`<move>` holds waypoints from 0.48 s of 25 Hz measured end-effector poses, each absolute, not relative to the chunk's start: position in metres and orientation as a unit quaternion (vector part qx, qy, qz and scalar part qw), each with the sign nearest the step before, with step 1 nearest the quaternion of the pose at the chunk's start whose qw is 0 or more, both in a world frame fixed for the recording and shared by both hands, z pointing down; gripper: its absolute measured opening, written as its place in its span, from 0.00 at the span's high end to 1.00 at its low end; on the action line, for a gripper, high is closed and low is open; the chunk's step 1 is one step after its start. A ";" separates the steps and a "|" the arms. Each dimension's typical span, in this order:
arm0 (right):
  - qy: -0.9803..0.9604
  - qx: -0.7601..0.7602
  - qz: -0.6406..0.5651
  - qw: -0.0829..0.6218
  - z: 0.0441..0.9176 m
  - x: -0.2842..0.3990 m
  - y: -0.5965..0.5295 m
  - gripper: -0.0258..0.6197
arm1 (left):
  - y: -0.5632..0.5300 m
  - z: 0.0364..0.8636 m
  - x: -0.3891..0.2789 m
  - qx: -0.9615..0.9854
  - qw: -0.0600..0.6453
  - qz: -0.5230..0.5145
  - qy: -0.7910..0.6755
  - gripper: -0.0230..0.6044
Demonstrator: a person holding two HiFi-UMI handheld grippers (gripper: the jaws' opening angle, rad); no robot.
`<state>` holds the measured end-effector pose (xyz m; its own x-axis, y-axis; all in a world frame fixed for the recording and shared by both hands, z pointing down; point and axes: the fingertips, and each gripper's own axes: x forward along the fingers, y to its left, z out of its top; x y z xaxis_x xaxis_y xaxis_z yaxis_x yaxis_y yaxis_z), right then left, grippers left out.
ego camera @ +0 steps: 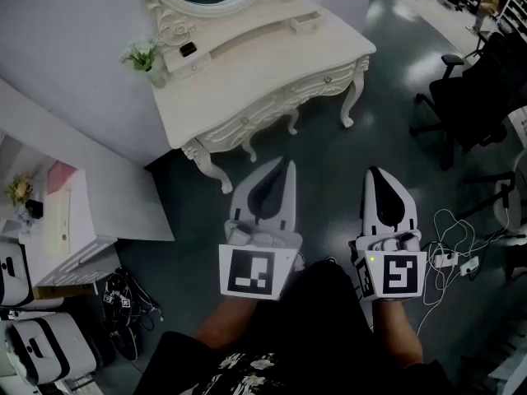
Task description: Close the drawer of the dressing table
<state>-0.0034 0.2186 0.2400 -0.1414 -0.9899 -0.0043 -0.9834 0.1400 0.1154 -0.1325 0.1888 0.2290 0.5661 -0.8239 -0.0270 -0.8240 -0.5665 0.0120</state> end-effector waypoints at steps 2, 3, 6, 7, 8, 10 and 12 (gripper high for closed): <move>-0.753 0.655 -0.045 0.038 0.240 -0.003 0.220 0.96 | 0.190 0.230 -0.131 -0.887 0.003 0.011 0.462 0.96; -0.754 0.655 -0.046 0.038 0.240 -0.004 0.221 0.96 | 0.191 0.230 -0.130 -0.887 0.004 0.011 0.461 0.96; -0.763 0.644 -0.050 0.028 0.238 -0.009 0.223 0.96 | 0.191 0.232 -0.130 -0.887 0.001 0.011 0.462 0.96; -0.767 0.639 -0.048 0.020 0.236 -0.011 0.223 0.96 | 0.190 0.233 -0.130 -0.887 0.000 0.011 0.462 0.96; -0.770 0.636 -0.047 0.015 0.236 -0.011 0.223 0.96 | 0.189 0.234 -0.130 -0.886 -0.001 0.010 0.463 0.96; -0.768 0.638 -0.050 0.018 0.237 -0.007 0.222 0.96 | 0.189 0.235 -0.128 -0.885 -0.003 0.010 0.465 0.96; -0.765 0.642 -0.051 0.023 0.239 -0.004 0.222 0.96 | 0.189 0.236 -0.126 -0.885 -0.004 0.009 0.466 0.96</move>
<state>-0.0037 0.2221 0.2391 -0.1753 -0.9841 -0.0300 -0.9794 0.1711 0.1075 -0.1264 0.1890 0.2358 0.5660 -0.8243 -0.0126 -0.8241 -0.5662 0.0162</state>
